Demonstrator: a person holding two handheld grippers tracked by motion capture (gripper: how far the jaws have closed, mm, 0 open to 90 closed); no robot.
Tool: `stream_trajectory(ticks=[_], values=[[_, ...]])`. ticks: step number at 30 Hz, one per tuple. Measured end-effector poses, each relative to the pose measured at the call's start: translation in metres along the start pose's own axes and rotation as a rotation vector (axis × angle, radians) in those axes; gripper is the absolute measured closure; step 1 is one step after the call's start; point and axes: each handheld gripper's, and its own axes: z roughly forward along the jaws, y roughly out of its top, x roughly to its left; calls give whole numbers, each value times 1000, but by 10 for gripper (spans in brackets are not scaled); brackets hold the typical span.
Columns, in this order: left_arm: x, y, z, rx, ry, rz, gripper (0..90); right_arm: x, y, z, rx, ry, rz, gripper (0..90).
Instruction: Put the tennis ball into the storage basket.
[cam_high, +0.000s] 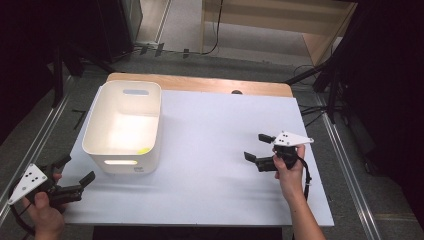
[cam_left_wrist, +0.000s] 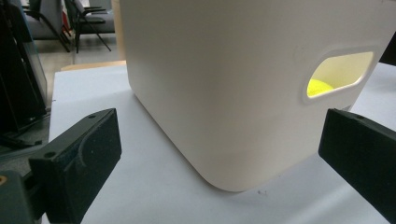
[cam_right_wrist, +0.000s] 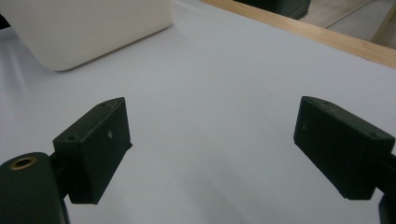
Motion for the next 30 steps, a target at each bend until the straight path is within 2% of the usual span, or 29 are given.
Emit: stream_trajectory(ticks=[22, 25, 30], values=[[0, 0, 0, 5, 1, 6, 0, -15, -70, -50, -85, -147, 127, 99], [0, 0, 0, 5, 2, 7, 0, -16, -77, -57, -105, -167, 145, 99], [0, 0, 0, 5, -2, 9, 0, -16, -87, -74, -181, -210, 197, 99]])
